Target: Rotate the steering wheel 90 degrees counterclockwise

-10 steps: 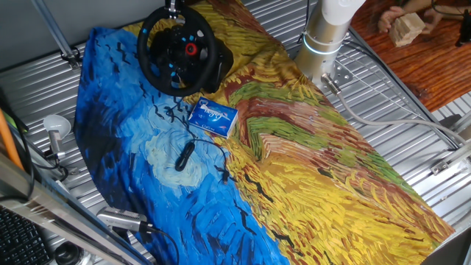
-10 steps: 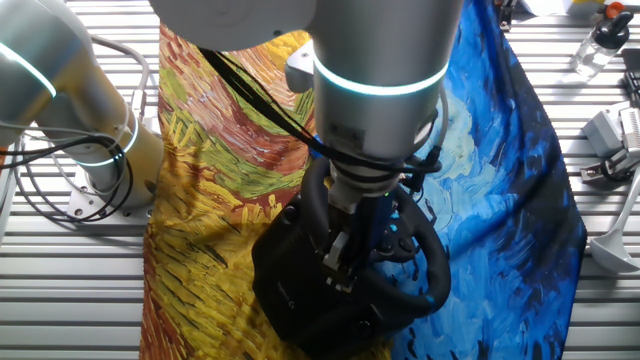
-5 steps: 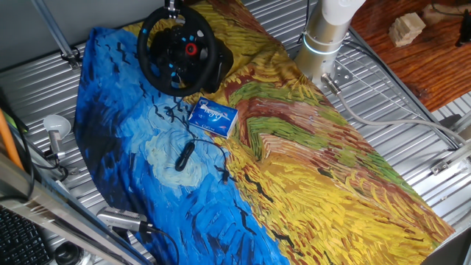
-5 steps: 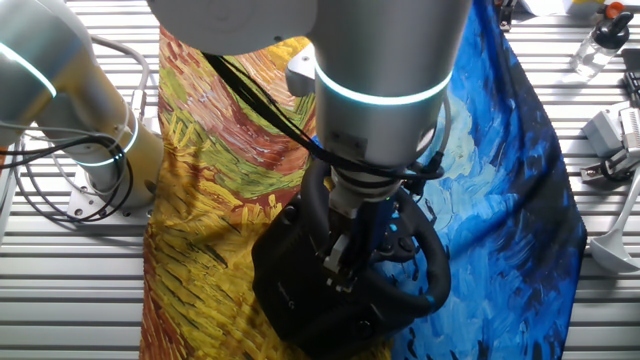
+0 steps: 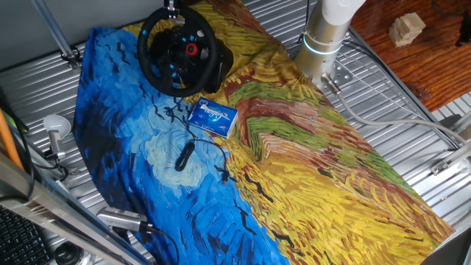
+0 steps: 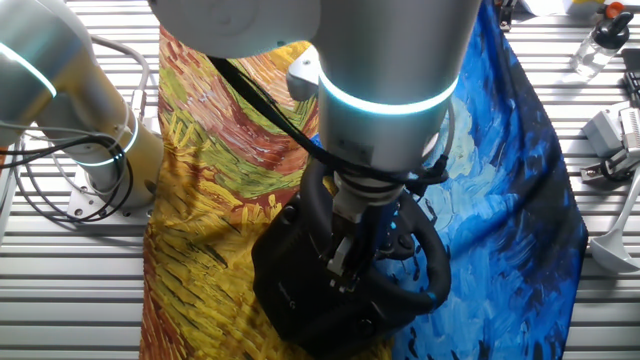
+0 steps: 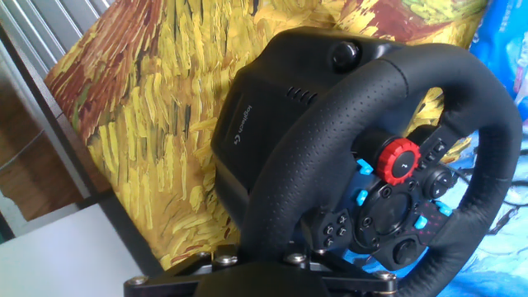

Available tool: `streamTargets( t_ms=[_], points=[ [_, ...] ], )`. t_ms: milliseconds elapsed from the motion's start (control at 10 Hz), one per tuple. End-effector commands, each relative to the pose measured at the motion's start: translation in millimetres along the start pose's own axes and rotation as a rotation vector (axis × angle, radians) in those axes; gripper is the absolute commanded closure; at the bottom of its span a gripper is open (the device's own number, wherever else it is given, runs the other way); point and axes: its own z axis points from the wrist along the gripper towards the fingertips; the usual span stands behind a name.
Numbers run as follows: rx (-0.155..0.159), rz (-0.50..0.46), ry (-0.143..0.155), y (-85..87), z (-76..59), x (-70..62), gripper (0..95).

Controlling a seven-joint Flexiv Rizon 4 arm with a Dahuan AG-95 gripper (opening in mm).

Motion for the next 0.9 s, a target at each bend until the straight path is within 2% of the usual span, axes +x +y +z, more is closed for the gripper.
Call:
streamTargets(
  t_ms=[100, 400, 900],
  points=[
    [0.01, -0.01, -0.003, -0.7, -2.2, -0.3, 57.0],
    [0.041, -0.03, -0.007, 1.7, -6.0, 2.0, 57.0],
    [0.056, -0.025, -0.014, 5.4, -12.9, 6.0, 57.0]
  ],
)
